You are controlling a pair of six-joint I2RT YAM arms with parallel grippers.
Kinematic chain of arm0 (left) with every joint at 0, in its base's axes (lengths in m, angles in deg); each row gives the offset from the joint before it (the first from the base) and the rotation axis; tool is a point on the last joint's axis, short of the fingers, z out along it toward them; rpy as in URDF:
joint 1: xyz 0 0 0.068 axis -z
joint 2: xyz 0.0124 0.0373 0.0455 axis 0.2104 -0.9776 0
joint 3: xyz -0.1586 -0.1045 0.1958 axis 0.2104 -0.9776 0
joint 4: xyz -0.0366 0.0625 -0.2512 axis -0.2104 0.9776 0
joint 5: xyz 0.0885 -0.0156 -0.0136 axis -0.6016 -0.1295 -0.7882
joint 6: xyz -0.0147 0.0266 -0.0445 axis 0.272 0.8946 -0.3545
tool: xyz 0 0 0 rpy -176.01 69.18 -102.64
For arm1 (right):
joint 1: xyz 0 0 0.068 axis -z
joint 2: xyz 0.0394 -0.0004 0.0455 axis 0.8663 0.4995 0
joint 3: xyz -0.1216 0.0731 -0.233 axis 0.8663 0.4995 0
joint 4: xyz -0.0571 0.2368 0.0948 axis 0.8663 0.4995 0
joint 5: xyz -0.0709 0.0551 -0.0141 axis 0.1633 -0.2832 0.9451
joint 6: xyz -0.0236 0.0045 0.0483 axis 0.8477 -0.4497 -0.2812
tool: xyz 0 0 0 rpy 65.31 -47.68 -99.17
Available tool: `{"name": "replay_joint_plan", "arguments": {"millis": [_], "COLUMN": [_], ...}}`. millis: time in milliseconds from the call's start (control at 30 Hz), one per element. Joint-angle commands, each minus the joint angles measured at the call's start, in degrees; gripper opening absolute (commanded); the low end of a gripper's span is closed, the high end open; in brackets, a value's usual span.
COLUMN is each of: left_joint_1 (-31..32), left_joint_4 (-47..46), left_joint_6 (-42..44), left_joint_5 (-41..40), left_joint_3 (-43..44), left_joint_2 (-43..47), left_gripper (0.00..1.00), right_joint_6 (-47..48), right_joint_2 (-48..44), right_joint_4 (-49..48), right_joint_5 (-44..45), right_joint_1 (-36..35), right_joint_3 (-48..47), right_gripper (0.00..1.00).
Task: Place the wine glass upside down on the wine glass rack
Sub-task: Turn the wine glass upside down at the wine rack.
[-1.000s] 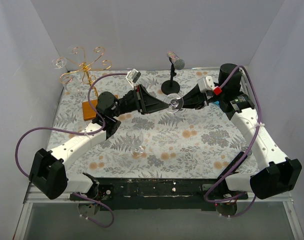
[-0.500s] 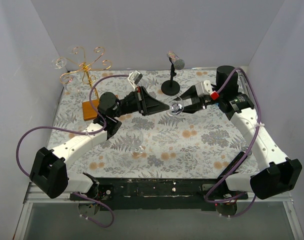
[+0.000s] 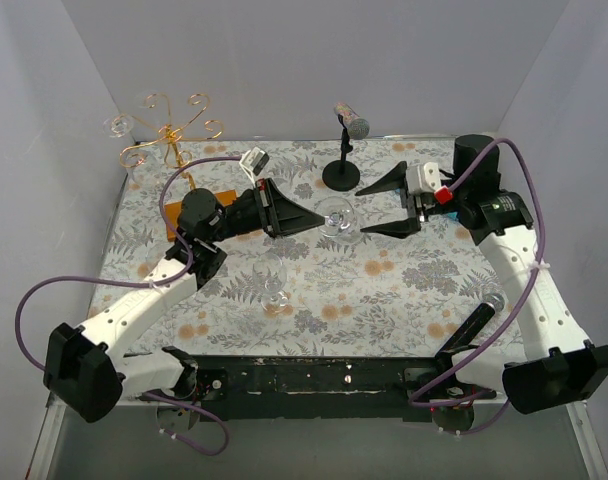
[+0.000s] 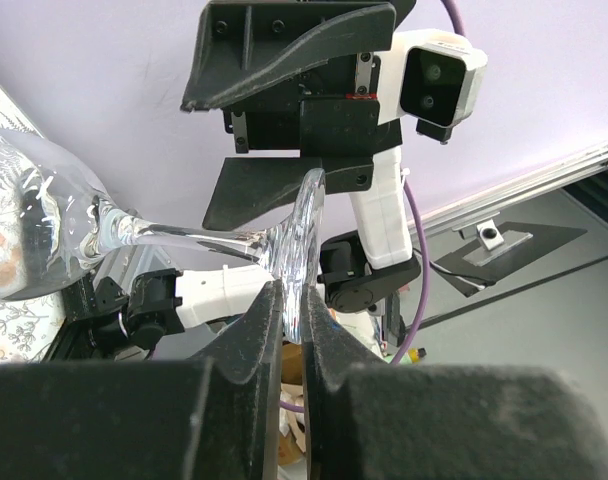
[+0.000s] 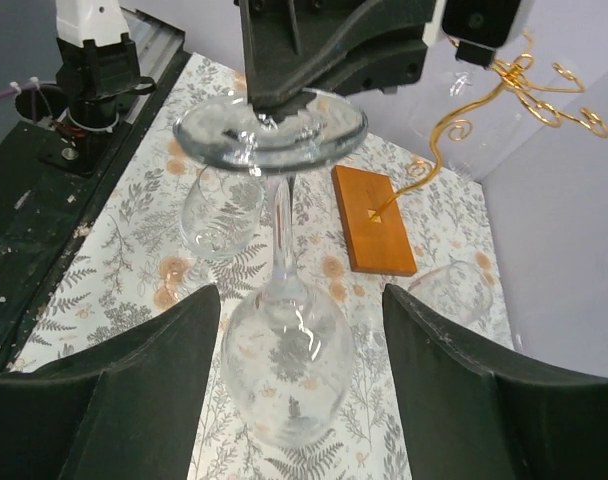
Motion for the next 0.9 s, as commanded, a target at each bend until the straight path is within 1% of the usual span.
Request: {"name": "replay_joint_plan", "arguments": {"millis": [0,133,267,500,633,667,700,867], "left_joint_1": [-1.85,-3.43,-5.54,-8.97,-10.55,-10.82,-10.99,-11.08], "left_joint_4": [4.16,9.00,12.87,19.11,23.06,23.85,24.99,32.72], "left_joint_6": [-5.00,-2.01,0.98,5.46,8.10,8.80,9.50,14.60], "left_joint_5": [-1.73,-2.34,-2.70,-2.61,-3.31,-3.57,-3.84,-5.77], "left_joint_3": [0.86,1.73,3.14,6.74,8.32,8.94,9.64,15.17], "left_joint_2": [5.05,6.89,8.83,9.97,10.94,11.29,11.47,12.52], "left_gripper": [0.00,0.00,0.00,0.00,0.00,0.00,0.00,0.00], "right_joint_6": [3.48,2.87,4.88,4.98,4.98,5.15,5.07,4.28], "right_joint_2": [-3.28,-4.87,-5.92,-7.42,-8.38,-8.47,-8.47,-9.00], "right_joint_4": [6.77,9.84,14.59,14.95,14.95,14.86,14.51,11.88], "right_joint_5": [-0.42,0.02,1.16,0.73,-1.03,-1.38,-1.82,-3.05], "right_joint_1": [3.83,8.40,10.07,13.50,15.61,15.70,17.62,19.22], "right_joint_3": [-4.19,-7.44,-8.94,-4.03,-1.57,-1.04,-0.34,4.05], "right_gripper": [0.74,0.74,0.74,0.74,0.74,0.74,0.74,0.74]}}
